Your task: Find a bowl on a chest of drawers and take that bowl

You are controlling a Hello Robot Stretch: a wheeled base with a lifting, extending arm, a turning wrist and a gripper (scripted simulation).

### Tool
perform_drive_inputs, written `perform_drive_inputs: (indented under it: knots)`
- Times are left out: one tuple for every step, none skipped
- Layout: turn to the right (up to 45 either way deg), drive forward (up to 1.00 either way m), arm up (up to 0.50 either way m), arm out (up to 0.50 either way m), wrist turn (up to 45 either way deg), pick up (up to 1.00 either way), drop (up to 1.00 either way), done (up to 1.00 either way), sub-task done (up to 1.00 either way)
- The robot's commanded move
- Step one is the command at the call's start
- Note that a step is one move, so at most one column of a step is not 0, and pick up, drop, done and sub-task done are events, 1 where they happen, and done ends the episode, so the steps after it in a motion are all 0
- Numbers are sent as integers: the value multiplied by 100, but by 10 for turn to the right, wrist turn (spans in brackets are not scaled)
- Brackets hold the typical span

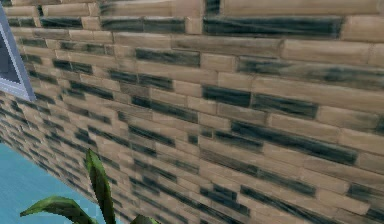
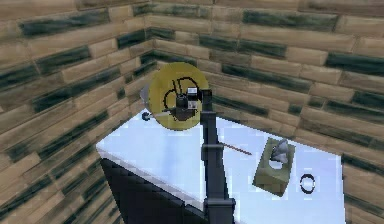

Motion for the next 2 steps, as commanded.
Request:
perform_drive_inputs:
  knots:
    - [0,0,0,0,0,100,0,0,0]
    - [0,0,10,0,0,0,0,0,0]
